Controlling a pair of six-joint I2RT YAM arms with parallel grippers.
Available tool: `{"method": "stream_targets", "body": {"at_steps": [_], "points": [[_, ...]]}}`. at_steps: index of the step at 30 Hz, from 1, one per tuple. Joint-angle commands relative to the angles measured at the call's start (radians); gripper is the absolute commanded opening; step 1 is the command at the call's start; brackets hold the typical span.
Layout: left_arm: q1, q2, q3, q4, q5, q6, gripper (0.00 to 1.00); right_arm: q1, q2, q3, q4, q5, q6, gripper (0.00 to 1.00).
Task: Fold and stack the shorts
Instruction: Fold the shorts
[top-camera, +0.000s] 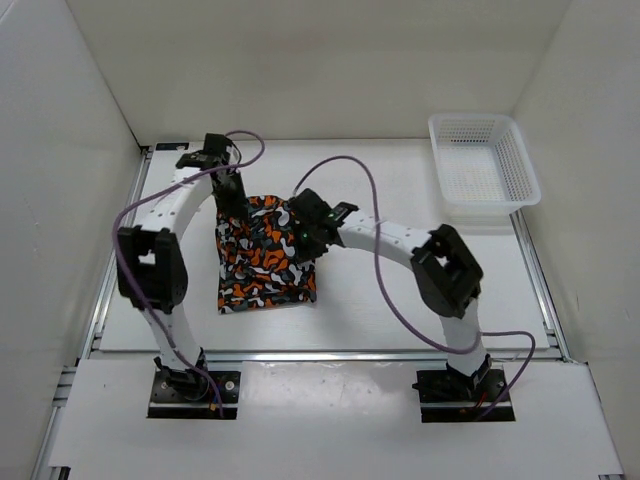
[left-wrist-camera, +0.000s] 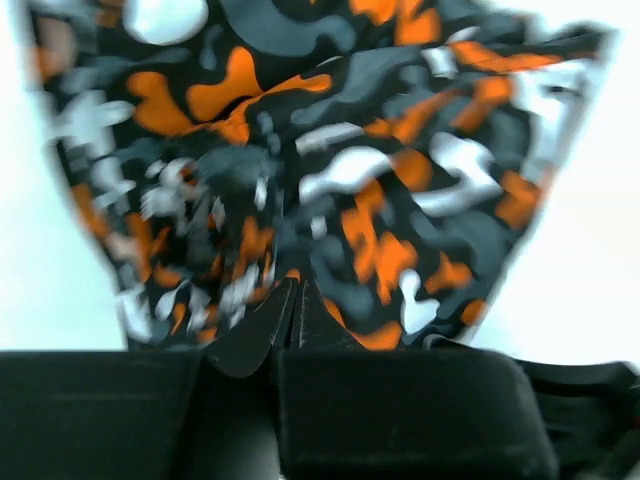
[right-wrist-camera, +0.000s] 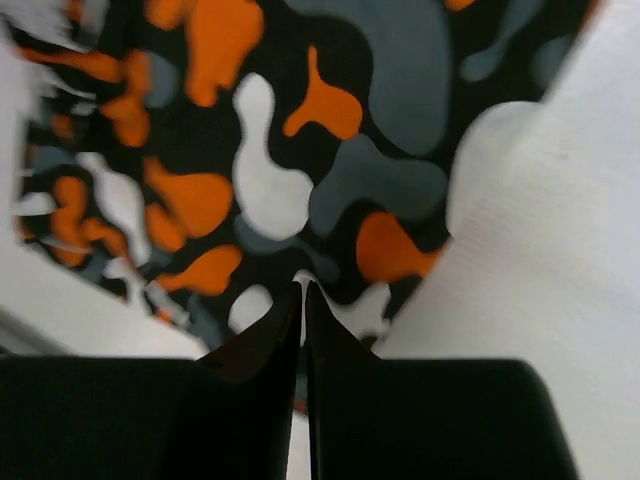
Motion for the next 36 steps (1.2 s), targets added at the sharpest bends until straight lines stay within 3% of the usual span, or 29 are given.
{"method": "stream_targets", "body": {"at_steps": [1, 6, 10, 13, 14, 16, 17, 20, 21, 25, 29, 32, 36], "points": [[-0.012, 0.142, -0.022, 0.034, 0.037, -0.02, 0.11, 0.003, 0.104, 0.067, 0.002, -0.066, 0.003, 0.07], [0.0, 0.255, 0.021, 0.034, -0.015, -0.02, 0.11, 0.003, 0.164, 0.076, -0.017, -0.043, 0.003, 0.05], [0.01, 0.229, 0.081, -0.021, -0.024, 0.011, 0.11, 0.003, 0.049, 0.041, -0.038, 0.009, 0.003, 0.08], [0.01, 0.163, 0.135, -0.073, -0.038, 0.029, 0.11, -0.008, -0.13, 0.003, -0.059, 0.101, -0.008, 0.27], [0.01, 0.11, 0.18, -0.111, -0.047, 0.03, 0.11, -0.008, -0.225, -0.023, -0.072, 0.196, -0.008, 0.5], [0.01, 0.056, 0.236, -0.153, -0.061, 0.04, 0.16, -0.028, -0.315, -0.046, -0.105, 0.299, -0.017, 0.71], [0.01, 0.004, 0.291, -0.191, -0.072, 0.04, 0.25, -0.037, -0.392, -0.069, -0.119, 0.353, -0.026, 0.82], [0.033, -0.096, 0.371, -0.234, -0.082, 0.05, 0.54, -0.086, -0.539, -0.127, -0.185, 0.55, -0.026, 0.92], [0.033, -0.124, 0.371, -0.243, -0.082, 0.05, 0.62, -0.097, -0.574, -0.144, -0.202, 0.598, -0.026, 0.94], [0.073, -0.296, 0.325, -0.218, -0.119, 0.024, 0.62, -0.179, -0.735, -0.224, -0.312, 0.755, -0.014, 0.99], [0.082, -0.548, 0.145, -0.141, -0.197, -0.024, 0.63, -0.23, -0.853, -0.31, -0.412, 0.876, 0.046, 0.99], [0.082, -0.693, 0.045, -0.118, -0.262, -0.059, 0.89, -0.253, -0.994, -0.38, -0.448, 0.892, 0.081, 0.99], [0.082, -0.838, -0.069, -0.108, -0.294, -0.101, 0.98, -0.253, -1.108, -0.436, -0.501, 0.905, 0.138, 0.99]]}}
